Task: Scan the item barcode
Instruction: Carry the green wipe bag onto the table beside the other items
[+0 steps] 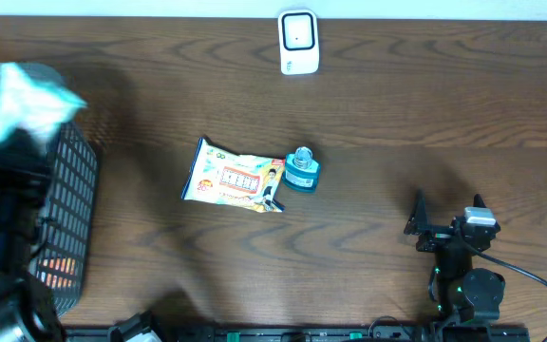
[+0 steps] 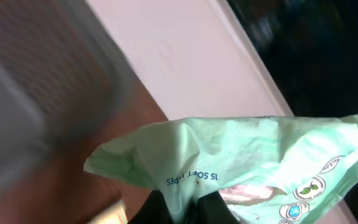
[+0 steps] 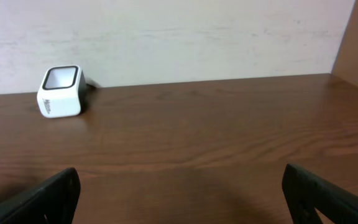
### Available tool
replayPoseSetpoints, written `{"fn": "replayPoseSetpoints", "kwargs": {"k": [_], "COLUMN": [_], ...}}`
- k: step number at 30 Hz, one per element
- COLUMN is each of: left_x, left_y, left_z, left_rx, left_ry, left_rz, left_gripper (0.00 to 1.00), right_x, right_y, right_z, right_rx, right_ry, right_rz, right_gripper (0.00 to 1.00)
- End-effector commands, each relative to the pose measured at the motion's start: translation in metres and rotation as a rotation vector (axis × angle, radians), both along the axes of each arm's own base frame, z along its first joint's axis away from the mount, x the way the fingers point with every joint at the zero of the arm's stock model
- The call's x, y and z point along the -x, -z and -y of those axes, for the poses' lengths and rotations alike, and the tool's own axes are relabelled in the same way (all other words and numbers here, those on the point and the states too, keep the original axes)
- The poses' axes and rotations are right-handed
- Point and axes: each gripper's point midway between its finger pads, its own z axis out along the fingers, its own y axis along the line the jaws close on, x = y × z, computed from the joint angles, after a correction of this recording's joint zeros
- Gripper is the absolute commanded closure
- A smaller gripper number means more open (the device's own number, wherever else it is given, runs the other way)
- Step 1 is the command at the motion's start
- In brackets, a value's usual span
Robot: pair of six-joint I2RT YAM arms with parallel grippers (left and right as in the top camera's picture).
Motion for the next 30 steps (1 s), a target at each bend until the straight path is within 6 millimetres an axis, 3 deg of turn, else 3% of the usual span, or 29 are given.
{"fn": "replayPoseSetpoints", "kwargs": {"k": [1,5,7,12,21,26,30], "left_x": [-0.01,-0.017,-0.021,-0.034,-0.053,-0.06,-0.063], "left_y": [0.012,0.045,0.059,0.103,0.184,0.208,0.211], "left_z": [0.054,0.102,0.111,0.116,0.153,0.155,0.149], "left_rx": [-0.042,-0.122,-0.167,-0.249,-0.244,-0.286,-0.336], "left_ry": [0.275,0.515,0.554,0.543,0.684,0.677,0.638], "left_rz": [-0.044,-0.133,-0.175,-0.326,-0.582,-0.667,-0.688], "left_gripper": [0.93,0.93,0.93,0.93,0.93,0.93,0.93], "right_x": [0.0,0.0,0.0,0.0,0.0,0.0,0.0], "right_y": [0.001,0.001,0.001,0.001,0.001,0.001,0.001], "right_z": [-0.001,-0.001,-0.001,-0.001,-0.001,-0.001,-0.001], "right_rx": [0.008,0.008,0.008,0.008,0.008,0.008,0.008], "right_ry": [-0.006,-0.006,-0.006,-0.006,-0.006,-0.006,-0.006], "right_rz": [-0.002,-0.002,-0.002,-0.002,-0.002,-0.002,-0.002], "right_gripper": [0.01,0.01,0.01,0.01,0.01,0.01,0.01]}}
